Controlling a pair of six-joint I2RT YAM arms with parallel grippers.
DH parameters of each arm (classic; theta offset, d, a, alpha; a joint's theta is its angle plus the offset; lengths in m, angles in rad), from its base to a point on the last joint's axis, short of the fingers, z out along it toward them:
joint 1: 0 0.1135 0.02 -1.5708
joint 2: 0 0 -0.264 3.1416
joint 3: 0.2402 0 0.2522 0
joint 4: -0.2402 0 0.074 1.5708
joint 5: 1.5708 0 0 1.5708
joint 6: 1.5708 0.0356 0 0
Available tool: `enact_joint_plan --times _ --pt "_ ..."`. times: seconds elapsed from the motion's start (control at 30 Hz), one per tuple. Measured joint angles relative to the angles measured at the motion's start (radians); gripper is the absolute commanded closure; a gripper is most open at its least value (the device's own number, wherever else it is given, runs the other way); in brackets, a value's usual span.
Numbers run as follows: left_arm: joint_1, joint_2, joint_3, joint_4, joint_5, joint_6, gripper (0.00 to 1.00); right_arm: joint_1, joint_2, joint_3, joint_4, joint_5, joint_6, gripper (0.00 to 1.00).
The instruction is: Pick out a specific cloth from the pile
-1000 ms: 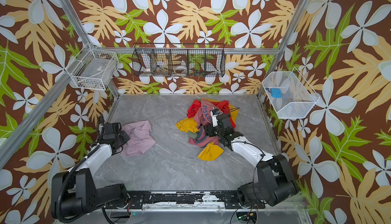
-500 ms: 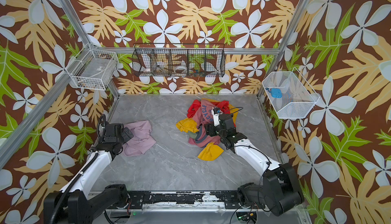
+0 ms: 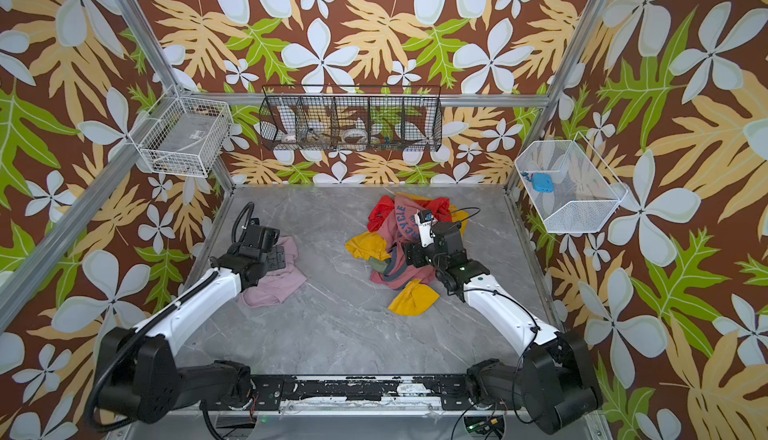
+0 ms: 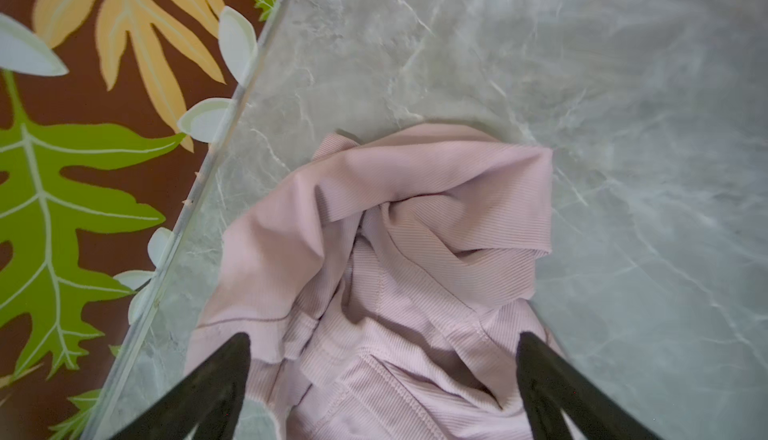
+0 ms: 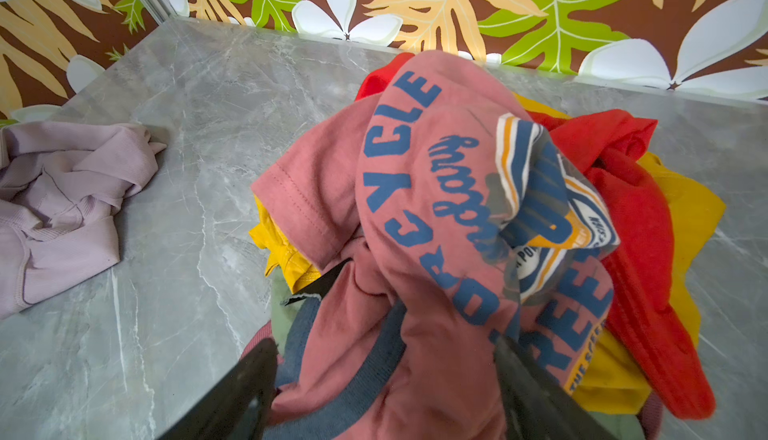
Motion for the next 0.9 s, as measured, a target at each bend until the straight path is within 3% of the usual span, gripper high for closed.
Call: enact_joint_plan --times 0.13,0.6,0.77,0.9 --pt "-0.002 0.158 0.072 -0.051 0.052 0.087 0.0 0.0 -0.011 -0.001 -0.029 0.01 -0.017 0.17" --pt "0.014 0.426 0.207 -0.128 0.203 0.21 0.04 0.0 -0.021 -0.003 -0.073 0.032 -0.053 0.17" --pt "0.032 0.481 0.245 -0.139 0.271 0.216 0.25 0.0 -0.037 -0.002 -0.085 0.052 -0.066 0.17" --pt "0.032 0.501 0.256 -0.13 0.332 0.217 0.58 0.0 -0.041 -0.002 -0.088 0.058 -0.078 0.17"
